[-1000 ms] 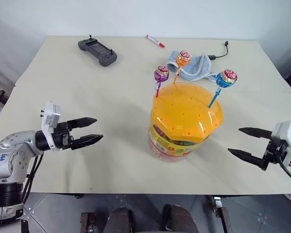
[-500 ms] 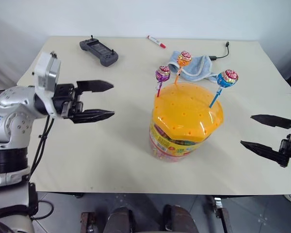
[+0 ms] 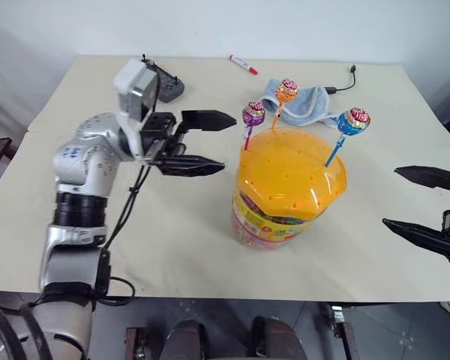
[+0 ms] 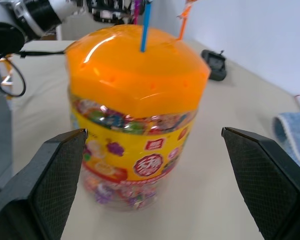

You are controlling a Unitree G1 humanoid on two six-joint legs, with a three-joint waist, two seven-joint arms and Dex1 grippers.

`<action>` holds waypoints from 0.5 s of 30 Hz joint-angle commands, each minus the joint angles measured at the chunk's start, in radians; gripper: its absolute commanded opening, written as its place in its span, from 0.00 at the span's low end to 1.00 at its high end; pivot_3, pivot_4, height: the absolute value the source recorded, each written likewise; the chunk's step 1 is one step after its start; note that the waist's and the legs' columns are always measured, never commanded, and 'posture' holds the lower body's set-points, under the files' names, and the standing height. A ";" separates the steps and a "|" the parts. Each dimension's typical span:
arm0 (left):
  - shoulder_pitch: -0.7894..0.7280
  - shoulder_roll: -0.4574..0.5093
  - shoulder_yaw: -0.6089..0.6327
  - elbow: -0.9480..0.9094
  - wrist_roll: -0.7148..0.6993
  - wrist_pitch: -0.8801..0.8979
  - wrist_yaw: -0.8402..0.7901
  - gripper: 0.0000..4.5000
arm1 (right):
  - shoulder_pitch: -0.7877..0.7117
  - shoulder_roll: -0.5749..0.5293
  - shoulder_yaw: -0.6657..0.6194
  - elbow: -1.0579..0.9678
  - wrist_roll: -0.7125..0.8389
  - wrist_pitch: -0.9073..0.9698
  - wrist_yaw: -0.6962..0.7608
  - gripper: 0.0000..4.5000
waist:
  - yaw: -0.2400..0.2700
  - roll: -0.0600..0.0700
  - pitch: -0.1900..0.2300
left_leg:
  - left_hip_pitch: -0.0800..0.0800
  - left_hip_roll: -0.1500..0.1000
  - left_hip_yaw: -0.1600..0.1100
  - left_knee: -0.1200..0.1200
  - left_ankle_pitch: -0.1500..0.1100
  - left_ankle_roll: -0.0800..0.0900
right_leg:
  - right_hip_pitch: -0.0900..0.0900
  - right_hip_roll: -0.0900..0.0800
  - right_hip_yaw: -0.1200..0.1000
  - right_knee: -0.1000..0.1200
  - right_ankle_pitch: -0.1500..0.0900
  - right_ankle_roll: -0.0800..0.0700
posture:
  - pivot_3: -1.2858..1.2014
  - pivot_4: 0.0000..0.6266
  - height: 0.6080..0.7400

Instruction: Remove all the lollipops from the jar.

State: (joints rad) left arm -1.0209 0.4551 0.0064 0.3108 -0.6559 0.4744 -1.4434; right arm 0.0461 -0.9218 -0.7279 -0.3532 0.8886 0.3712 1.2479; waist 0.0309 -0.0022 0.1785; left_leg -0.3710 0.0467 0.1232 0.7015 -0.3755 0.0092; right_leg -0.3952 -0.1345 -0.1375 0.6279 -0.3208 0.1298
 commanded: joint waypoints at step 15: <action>-0.114 -0.056 0.017 0.102 0.037 -0.065 -0.027 0.00 | 0.050 0.054 -0.110 -0.084 0.051 -0.021 -0.073 1.00 | -0.003 0.000 0.000 | 0.000 0.000 -0.001 0.000 0.000 0.000 | 0.000 0.000 0.000 0.000 0.000 0.000 | 0.52 0.24 1.00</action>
State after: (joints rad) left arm -1.1043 0.4044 -0.0017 0.4185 -0.6115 0.4239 -1.4663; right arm 0.0999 -0.8780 -0.7950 -0.4211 0.9099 0.3697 1.1735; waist 0.0281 -0.0024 0.1785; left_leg -0.3712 0.0467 0.1221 0.7014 -0.3755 0.0094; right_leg -0.3952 -0.1345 -0.1376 0.6279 -0.3208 0.1298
